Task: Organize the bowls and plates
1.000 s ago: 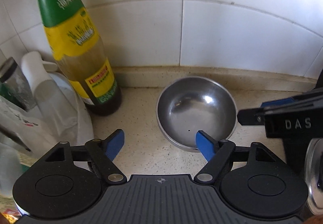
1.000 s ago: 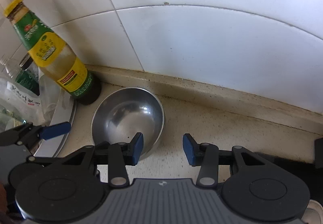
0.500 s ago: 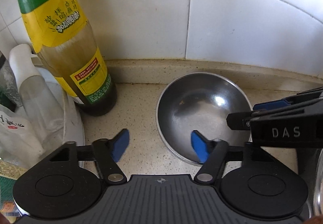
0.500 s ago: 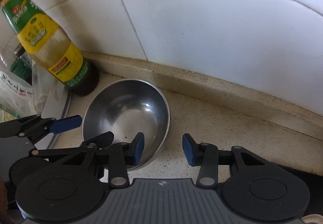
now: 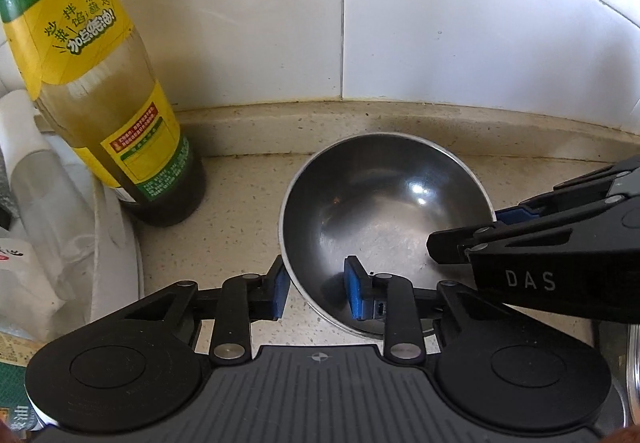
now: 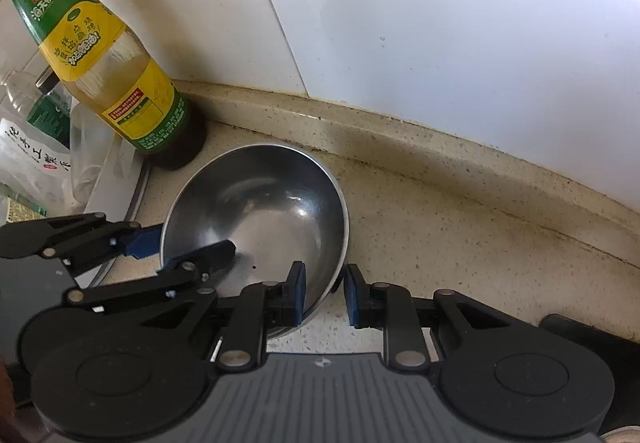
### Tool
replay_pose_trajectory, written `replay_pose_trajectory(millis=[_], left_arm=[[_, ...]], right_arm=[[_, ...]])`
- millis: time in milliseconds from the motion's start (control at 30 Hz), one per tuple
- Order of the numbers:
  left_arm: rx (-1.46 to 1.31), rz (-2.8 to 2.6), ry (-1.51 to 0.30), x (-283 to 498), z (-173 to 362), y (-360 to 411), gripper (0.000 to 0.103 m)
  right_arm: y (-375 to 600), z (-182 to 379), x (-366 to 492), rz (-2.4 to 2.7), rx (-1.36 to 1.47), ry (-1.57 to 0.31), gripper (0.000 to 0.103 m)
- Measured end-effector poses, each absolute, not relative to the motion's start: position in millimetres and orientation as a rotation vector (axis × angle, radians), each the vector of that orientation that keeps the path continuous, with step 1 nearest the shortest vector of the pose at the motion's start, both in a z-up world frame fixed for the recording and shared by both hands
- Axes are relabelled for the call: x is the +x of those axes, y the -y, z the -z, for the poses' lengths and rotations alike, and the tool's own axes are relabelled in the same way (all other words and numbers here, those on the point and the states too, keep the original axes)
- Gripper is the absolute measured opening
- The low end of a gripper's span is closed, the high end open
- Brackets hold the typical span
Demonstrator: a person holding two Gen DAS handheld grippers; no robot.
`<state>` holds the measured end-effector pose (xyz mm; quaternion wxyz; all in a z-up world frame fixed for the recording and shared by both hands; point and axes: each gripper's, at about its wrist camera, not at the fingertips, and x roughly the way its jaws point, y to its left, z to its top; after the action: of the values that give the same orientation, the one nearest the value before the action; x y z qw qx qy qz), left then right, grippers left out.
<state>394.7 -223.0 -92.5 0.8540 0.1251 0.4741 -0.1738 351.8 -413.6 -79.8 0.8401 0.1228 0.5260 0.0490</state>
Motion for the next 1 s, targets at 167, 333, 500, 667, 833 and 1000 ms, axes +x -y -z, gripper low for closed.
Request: replay_pose_trajectory(millis=[167, 333, 500, 667, 833, 1000], left_arm=[[0.252, 0.367, -0.980, 394, 87, 220, 0.036], [0.255, 0.362, -0.972, 389, 81, 219, 0.036], [0.256, 0.364, -0.958, 385, 75, 219, 0.036], [0.254, 0.357, -0.952, 383, 72, 218, 0.037], [0.250, 0.356, -0.939, 381, 65, 218, 0.037], [0.251, 0.358, -0.926, 378, 59, 217, 0.038]], right_arm=[[417, 74, 347, -0.108, 0.262, -1.103, 0.025], [416, 71, 347, -0.104, 0.255, -1.101, 0.025], [416, 70, 346, -0.105, 0.260, -1.101, 0.026], [419, 64, 345, -0.113, 0.261, -1.086, 0.026], [422, 60, 340, -0.114, 0.263, -1.078, 0.026], [422, 51, 336, -0.112, 0.258, -1.068, 0.026]])
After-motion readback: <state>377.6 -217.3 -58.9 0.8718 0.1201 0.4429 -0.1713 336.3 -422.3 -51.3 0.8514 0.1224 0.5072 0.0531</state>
